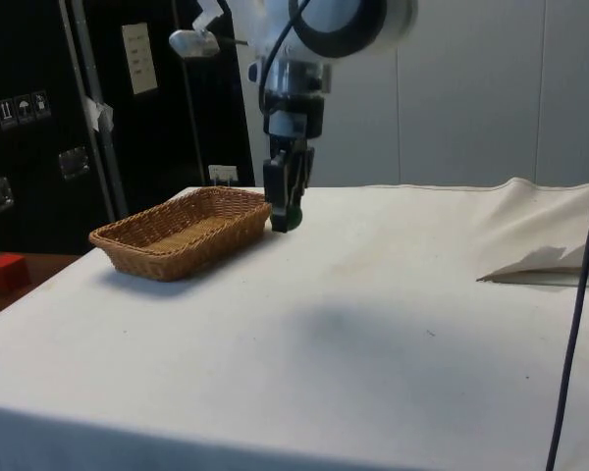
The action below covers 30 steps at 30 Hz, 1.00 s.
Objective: Pick up the ball and place it into the basket.
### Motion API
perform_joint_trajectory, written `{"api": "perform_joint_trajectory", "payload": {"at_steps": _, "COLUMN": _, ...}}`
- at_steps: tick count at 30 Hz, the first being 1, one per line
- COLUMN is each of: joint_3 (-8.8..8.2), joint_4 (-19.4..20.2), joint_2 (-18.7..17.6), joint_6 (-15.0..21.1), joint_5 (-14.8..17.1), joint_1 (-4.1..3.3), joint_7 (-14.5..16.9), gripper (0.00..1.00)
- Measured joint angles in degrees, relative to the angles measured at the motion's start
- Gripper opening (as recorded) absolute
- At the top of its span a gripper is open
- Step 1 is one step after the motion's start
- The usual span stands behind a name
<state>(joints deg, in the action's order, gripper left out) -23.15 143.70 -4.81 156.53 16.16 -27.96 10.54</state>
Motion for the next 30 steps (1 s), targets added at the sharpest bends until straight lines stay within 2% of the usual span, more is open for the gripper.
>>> {"api": "perform_joint_trajectory", "payload": {"at_steps": 13, "joint_3": -0.17, "joint_4": -7.1, "joint_2": 1.3, "joint_6": -7.8, "joint_5": -1.0, "joint_1": 0.34, "joint_7": 0.9, "gripper": 0.01}}
{"api": "perform_joint_trajectory", "payload": {"at_steps": 18, "joint_3": -0.29, "joint_4": -9.1, "joint_2": 1.1, "joint_6": -9.7, "joint_5": -1.0, "joint_1": 0.46, "joint_7": 1.1, "gripper": 0.01}}
{"api": "perform_joint_trajectory", "payload": {"at_steps": 23, "joint_3": -0.34, "joint_4": -13.0, "joint_2": -0.9, "joint_6": -12.0, "joint_5": -1.0, "joint_1": 0.69, "joint_7": 1.3, "gripper": 0.01}}
{"api": "perform_joint_trajectory", "payload": {"at_steps": 30, "joint_3": -0.29, "joint_4": -16.8, "joint_2": -4.0, "joint_6": -12.7, "joint_5": -1.0, "joint_1": 0.69, "joint_7": 1.3, "gripper": 0.01}}
